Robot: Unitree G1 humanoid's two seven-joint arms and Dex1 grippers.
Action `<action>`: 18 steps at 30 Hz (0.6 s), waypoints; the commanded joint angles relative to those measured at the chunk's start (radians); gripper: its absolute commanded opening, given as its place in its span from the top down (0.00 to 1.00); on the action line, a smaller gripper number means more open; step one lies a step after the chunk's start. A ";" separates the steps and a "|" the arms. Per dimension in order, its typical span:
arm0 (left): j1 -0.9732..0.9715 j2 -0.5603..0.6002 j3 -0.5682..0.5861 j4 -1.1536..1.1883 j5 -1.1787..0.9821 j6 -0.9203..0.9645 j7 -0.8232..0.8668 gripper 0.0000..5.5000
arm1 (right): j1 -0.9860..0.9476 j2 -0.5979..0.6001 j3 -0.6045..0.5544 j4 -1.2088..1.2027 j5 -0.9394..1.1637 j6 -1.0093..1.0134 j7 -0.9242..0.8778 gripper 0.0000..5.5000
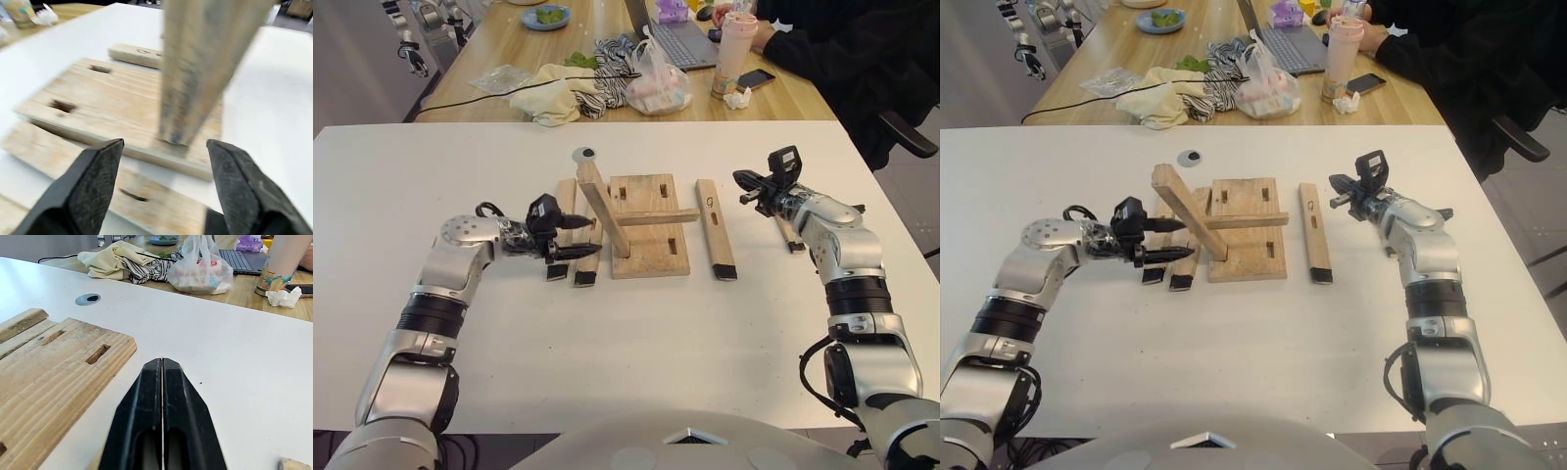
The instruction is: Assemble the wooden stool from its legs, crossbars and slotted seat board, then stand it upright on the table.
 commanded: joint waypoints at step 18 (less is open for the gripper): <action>0.352 -0.416 0.143 -0.519 0.018 0.480 0.906 0.44 | 0.022 -0.022 -0.142 0.025 -0.074 -0.116 -0.182 1.00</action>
